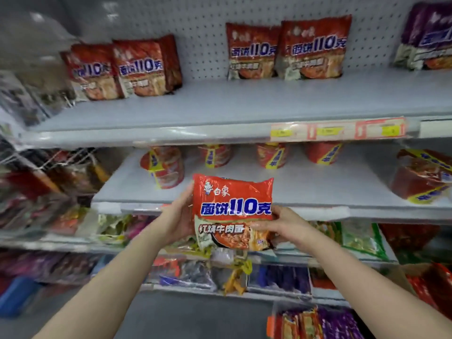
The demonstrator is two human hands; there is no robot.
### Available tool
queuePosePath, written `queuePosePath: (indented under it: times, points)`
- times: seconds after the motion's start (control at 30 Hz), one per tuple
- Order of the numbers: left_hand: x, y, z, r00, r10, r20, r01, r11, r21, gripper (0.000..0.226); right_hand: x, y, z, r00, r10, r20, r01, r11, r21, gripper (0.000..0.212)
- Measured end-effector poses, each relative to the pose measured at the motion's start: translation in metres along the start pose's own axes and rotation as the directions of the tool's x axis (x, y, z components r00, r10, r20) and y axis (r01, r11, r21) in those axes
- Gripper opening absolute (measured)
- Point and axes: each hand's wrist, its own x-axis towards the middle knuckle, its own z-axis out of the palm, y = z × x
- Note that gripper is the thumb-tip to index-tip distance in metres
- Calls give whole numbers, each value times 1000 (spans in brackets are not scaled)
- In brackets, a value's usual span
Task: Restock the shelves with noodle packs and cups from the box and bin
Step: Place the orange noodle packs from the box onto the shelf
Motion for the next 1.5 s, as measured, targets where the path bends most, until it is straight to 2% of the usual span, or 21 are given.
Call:
queuePosePath:
  times: [0.07,0.1,0.17,0.27,0.33,0.43,0.53,0.7,0.8,0.93,1.03,1.13,1.3,1.4,1.5]
  points:
    - [-22,5,-23,1000,-3,18,1,991,131,88,15,-22,19,999,-42,10,42,999,24,58]
    - [-33,8,-30,1000,16,9,-17,982,189,81,22,-34,27,998,-66,22,65,998,20,55]
    - [-47,11,-43,988,107,-114,-75,963,259,63,34,-59,43,991,-117,58,118,993,-17,49]
    - [-58,16,-63,908,280,-312,-185,936,301,46,50,-93,63,975,-180,132,189,980,-58,47]
    - [-66,25,-73,857,343,-385,-219,918,331,35,60,-114,75,957,-229,178,247,965,-87,42]
    - [-80,44,-88,773,412,-483,-240,894,378,31,74,-146,93,922,-301,242,334,936,-110,43]
    - [-93,64,-105,699,461,-546,-235,870,433,31,85,-180,105,866,-402,298,447,889,-99,41]
    - [-106,90,-124,615,513,-599,-297,854,427,29,104,-222,119,809,-479,340,546,826,-137,46]
    - [-106,106,-133,597,532,-601,-293,842,454,25,114,-244,125,785,-512,350,583,802,-134,42]
    - [-99,131,-154,585,566,-580,-329,820,469,27,132,-272,131,769,-539,345,607,785,-127,47]
    - [-88,151,-175,579,594,-559,-360,801,478,36,145,-299,136,751,-564,342,627,772,-104,37]
    - [-74,172,-202,565,624,-540,-371,777,509,29,164,-325,143,716,-614,332,677,727,-114,35]
    - [-40,214,-267,569,637,-519,-334,756,563,35,210,-365,166,718,-648,256,696,665,-269,37]
    - [-13,245,-306,602,635,-484,-299,742,600,24,243,-386,181,737,-641,212,669,652,-357,33]
    - [19,272,-340,643,638,-425,-323,728,604,19,281,-399,194,760,-627,170,630,647,-429,38]
